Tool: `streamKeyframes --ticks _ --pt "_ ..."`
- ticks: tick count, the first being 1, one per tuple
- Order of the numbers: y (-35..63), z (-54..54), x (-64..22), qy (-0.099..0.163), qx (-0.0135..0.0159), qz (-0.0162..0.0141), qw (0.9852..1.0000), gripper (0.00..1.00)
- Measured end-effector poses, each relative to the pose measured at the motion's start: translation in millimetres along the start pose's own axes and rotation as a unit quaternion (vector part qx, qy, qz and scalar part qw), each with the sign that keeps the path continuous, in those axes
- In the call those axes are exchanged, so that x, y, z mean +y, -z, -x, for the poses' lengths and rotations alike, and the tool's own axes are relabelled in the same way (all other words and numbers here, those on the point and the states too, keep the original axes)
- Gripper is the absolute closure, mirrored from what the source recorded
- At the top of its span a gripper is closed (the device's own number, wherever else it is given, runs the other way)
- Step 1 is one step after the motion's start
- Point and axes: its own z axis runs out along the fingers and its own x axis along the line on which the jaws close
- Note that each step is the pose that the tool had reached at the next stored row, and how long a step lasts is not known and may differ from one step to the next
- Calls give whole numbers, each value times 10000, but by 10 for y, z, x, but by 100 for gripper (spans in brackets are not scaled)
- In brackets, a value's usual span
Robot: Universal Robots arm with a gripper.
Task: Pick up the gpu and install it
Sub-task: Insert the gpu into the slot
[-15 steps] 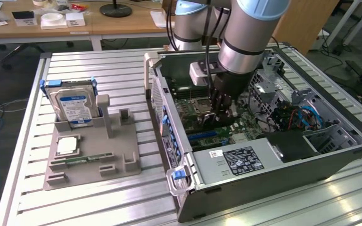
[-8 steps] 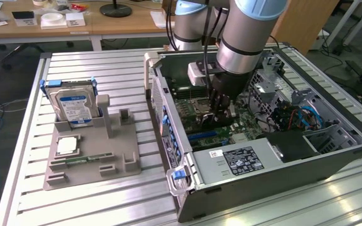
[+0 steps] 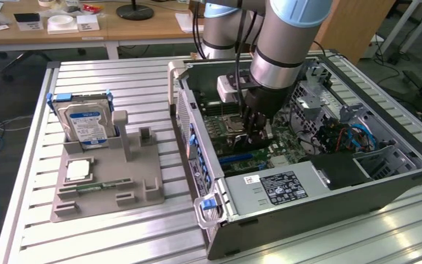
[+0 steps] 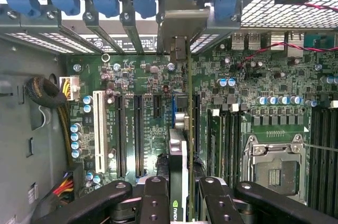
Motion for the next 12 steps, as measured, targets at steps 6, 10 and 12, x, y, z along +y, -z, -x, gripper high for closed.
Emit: streamKeyframes --ticks 6,10,12 --pt "-31 -1 1 -1 -1 0 10000 73" --pt "-38 -2 2 -1 0 0 10000 73" --pt "-39 -2 5 -1 -1 0 10000 73"
